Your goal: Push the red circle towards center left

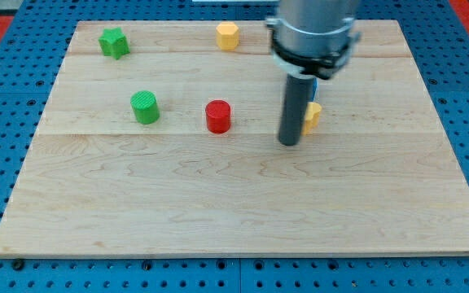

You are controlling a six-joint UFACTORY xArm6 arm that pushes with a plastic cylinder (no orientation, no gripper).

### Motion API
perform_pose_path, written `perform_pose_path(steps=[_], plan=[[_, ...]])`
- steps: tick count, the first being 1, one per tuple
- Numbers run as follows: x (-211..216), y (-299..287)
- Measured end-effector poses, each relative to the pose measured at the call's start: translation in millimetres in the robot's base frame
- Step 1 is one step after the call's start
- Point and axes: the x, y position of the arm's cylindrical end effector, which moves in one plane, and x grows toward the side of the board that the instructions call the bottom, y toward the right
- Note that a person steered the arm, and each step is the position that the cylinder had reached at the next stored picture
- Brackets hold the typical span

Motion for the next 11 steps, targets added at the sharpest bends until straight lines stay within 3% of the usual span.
perform_pose_path(steps=[2, 3, 7, 9, 11], plan=[[-54, -88], [-51, -123], [31, -158], [-32, -246], [-54, -215]])
